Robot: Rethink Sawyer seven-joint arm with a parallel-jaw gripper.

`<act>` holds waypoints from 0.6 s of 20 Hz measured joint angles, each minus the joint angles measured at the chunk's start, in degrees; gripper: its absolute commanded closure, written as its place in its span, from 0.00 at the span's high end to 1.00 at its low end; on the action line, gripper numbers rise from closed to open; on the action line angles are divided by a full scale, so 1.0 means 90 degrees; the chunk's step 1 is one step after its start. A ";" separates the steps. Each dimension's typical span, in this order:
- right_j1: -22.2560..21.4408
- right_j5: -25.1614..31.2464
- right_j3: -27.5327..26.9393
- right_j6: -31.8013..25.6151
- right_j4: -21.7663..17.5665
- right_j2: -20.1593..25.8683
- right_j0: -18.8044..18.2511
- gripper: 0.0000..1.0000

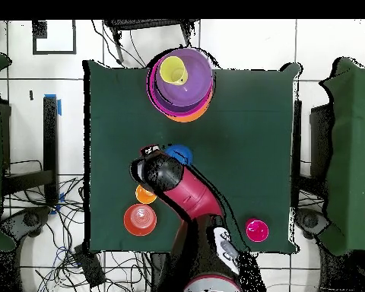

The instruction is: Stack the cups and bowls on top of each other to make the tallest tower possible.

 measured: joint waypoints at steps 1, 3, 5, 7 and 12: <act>0.0001 0.0000 -0.0012 0.0000 0.0001 -0.0014 0.0043 1.00; 0.0000 0.0000 -0.0027 0.0000 0.0000 -0.0028 0.0095 1.00; -0.0001 0.0000 -0.0040 0.0000 0.0000 -0.0033 0.0158 1.00; -0.0001 0.0000 -0.0039 0.0000 -0.0001 -0.0021 0.0153 1.00; -0.0006 -0.0034 0.0007 0.0000 0.0001 0.0097 0.0055 1.00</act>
